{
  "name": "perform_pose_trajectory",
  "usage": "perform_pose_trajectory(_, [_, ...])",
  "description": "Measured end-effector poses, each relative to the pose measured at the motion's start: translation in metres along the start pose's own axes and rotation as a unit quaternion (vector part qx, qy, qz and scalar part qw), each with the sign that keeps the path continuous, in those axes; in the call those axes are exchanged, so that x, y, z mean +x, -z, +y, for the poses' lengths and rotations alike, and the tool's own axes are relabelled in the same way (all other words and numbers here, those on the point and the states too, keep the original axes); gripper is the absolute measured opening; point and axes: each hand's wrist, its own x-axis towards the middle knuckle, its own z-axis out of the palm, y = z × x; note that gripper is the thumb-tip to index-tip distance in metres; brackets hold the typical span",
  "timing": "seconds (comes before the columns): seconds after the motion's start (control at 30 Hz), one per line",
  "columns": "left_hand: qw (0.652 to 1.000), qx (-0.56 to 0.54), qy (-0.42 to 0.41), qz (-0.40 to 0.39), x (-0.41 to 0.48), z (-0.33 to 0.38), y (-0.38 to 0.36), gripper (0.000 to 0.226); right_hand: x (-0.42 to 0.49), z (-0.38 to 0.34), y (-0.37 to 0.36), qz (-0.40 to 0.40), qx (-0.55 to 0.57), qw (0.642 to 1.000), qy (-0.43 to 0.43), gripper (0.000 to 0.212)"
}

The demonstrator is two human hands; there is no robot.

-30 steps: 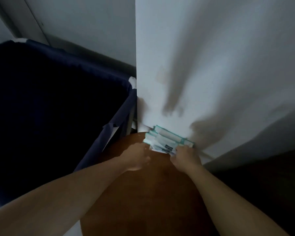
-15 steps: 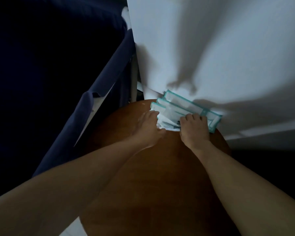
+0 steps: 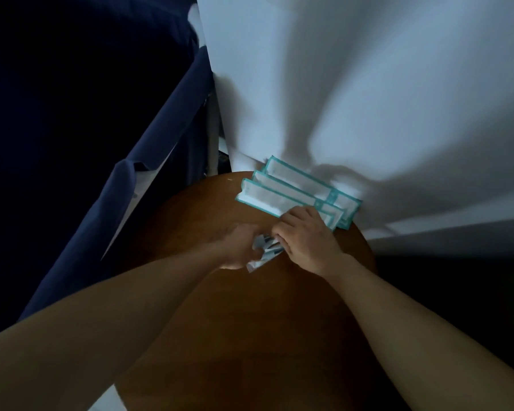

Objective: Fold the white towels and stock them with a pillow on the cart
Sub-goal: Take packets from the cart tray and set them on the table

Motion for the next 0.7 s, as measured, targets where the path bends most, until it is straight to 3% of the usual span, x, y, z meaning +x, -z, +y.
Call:
perform_pose_trajectory(0.1, [0.995,-0.092,0.039,-0.011,-0.007,-0.008,-0.007,0.025,-0.005,-0.005,-0.006,0.014,0.029,0.996,-0.081,0.019])
perform_pose_trajectory(0.2, [0.976,-0.199,0.081,-0.023,-0.013,-0.019,-0.007,0.021,-0.009,-0.010,-0.012,0.006,0.042,0.953,-0.299,0.028])
perform_pose_trajectory(0.3, [0.943,-0.311,0.122,-0.002,-0.019,-0.024,-0.003,0.021,-0.009,-0.016,-0.020,-0.066,0.153,0.812,-0.559,0.039])
perform_pose_trajectory(0.33, [0.932,-0.337,0.132,0.010,-0.021,-0.024,-0.002,0.026,-0.009,-0.020,-0.024,-0.106,0.185,0.771,-0.600,0.052])
perform_pose_trajectory(0.4, [0.917,-0.373,0.141,0.025,-0.026,-0.025,0.001,0.035,-0.008,-0.031,-0.034,-0.181,0.233,0.726,-0.621,0.077])
perform_pose_trajectory(0.47, [0.911,-0.385,0.146,0.033,-0.031,-0.024,0.002,0.029,-0.005,-0.043,-0.042,-0.225,0.233,0.720,-0.614,0.084])
perform_pose_trajectory(0.53, [0.905,-0.397,0.149,0.046,-0.037,-0.024,0.003,0.016,0.002,-0.054,-0.049,-0.233,0.177,0.748,-0.595,0.075])
perform_pose_trajectory(0.6, [0.892,-0.420,0.156,0.061,-0.043,-0.025,0.004,0.026,0.007,-0.061,-0.054,-0.229,0.140,0.774,-0.574,0.060])
perform_pose_trajectory(0.7, [0.872,-0.454,0.166,0.080,-0.052,-0.025,0.006,0.036,0.006,-0.067,-0.057,-0.237,0.158,0.770,-0.570,0.037])
